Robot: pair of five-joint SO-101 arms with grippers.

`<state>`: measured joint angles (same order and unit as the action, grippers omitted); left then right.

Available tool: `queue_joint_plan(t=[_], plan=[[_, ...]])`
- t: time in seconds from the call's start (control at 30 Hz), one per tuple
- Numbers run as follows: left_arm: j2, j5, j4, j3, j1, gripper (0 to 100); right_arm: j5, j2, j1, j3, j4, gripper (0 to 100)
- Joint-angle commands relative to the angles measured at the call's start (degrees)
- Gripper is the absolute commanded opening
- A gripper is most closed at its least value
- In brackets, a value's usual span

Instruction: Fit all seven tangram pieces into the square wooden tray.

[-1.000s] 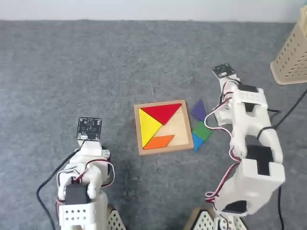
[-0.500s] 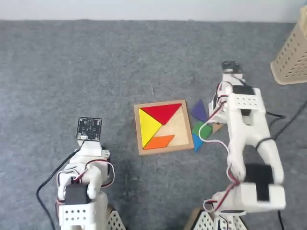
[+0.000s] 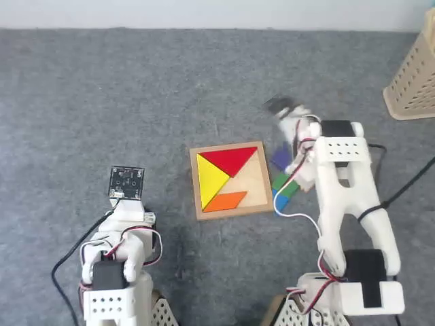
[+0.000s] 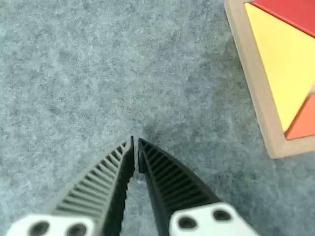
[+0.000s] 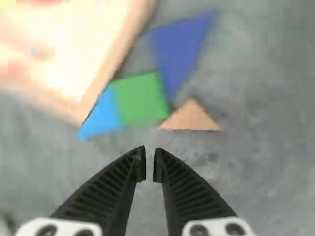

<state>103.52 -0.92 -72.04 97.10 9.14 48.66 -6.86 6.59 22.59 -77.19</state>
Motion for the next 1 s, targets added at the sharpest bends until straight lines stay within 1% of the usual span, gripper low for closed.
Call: queue_joint_plan(t=[0.0, 0.1, 0.17, 0.23, 0.37, 0.47, 0.6, 0.97], plan=[[1.05, -0.18, -0.35, -0.57, -0.18, 2, 23.03, -3.65, 0.57, -2.55, -6.64, 16.3], [1.05, -0.18, -0.35, -0.57, -0.18, 2, 31.21, -3.47, -0.4, -2.37, -6.37, 27.2], [1.05, -0.18, -0.35, -0.57, -0.18, 2, 37.63, -2.68, -1.27, -1.93, -5.49, 31.0], [1.05, -0.18, -0.35, -0.57, -0.18, 2, 42.02, -1.01, -1.71, -1.58, -4.26, 30.6], [1.05, -0.18, -0.35, -0.57, -0.18, 2, 47.21, 4.18, -2.15, -2.11, -2.51, 30.3], [1.05, -0.18, -0.35, -0.57, -0.18, 2, 48.44, 8.13, -3.12, -3.25, -0.04, 30.3], [1.05, -0.18, -0.35, -0.57, -0.18, 2, 51.16, 13.05, -4.18, -5.89, 0.31, 30.3], [1.05, -0.18, -0.35, -0.57, -0.18, 2, 51.08, 17.45, -4.97, -8.09, 3.91, 30.3]])
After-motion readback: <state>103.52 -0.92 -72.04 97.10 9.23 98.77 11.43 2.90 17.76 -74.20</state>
